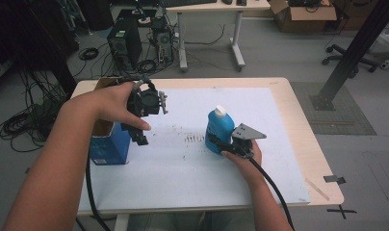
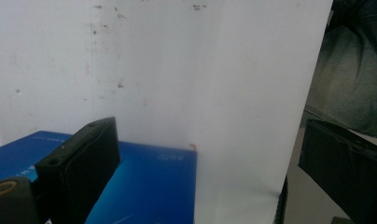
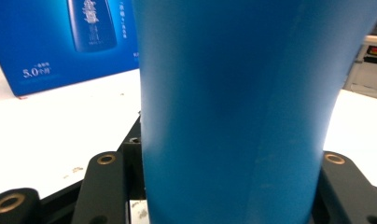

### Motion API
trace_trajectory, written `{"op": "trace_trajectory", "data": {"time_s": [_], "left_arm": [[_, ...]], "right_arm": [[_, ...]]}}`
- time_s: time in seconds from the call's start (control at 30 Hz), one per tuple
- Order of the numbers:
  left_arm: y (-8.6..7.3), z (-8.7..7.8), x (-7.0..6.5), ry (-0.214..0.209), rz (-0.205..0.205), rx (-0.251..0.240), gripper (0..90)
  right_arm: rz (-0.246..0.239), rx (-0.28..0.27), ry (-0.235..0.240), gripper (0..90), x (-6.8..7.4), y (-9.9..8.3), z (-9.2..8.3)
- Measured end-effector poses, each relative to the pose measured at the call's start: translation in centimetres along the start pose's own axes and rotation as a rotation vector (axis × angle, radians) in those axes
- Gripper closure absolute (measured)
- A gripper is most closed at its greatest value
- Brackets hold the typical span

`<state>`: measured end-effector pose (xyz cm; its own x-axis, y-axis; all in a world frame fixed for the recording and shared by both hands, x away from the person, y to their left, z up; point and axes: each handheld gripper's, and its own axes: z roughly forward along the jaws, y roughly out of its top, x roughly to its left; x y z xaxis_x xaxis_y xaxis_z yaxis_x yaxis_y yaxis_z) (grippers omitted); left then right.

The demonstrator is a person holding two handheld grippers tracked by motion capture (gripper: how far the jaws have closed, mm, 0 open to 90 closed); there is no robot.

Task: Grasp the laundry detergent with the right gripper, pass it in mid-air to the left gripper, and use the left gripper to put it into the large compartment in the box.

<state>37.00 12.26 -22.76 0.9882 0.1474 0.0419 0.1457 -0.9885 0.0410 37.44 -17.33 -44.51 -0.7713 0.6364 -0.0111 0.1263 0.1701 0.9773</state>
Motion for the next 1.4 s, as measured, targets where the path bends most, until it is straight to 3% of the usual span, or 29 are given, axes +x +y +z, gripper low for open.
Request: {"op": "trace_trajectory", "data": {"time_s": [0.27,0.47,0.67,0.83,1.0,1.23,1.33,1.37,1.4], "left_arm": [[0.0,-0.2,0.0,0.001,-0.005,-0.008,5.4],[0.2,-1.0,-0.1,0.012,0.003,-0.012,5.5],[0.8,-2.4,-0.1,0.015,0.014,-0.027,5.8],[2.0,-4.1,-0.4,0.016,0.043,-0.047,5.6],[3.1,-5.0,-0.5,0.012,0.066,-0.064,5.6],[4.0,-5.4,-0.6,0.007,0.078,-0.061,5.5],[4.3,-5.4,-0.5,0.003,0.080,-0.057,5.5],[4.3,-5.4,-0.5,0.003,0.080,-0.057,5.5],[4.4,-5.5,-0.5,0.001,0.081,-0.053,5.5]], "right_arm": [[-0.033,-0.015,0.028,46.4,-0.2,2.2,-0.7],[-0.062,-0.008,0.073,46.5,-0.4,4.3,-1.5],[-0.077,-0.009,0.157,46.5,-1.1,6.7,-3.0],[-0.117,0.012,0.233,46.6,-1.6,8.1,-4.0],[-0.165,0.028,0.301,46.7,-1.3,9.2,-4.8],[-0.172,0.004,0.395,46.7,-0.9,9.7,-5.1],[-0.185,0.002,0.458,46.7,-0.2,10.0,-4.9],[-0.185,0.002,0.458,46.7,-0.2,10.0,-4.9],[-0.180,0.000,0.492,46.7,0.0,10.1,-4.8]]}}
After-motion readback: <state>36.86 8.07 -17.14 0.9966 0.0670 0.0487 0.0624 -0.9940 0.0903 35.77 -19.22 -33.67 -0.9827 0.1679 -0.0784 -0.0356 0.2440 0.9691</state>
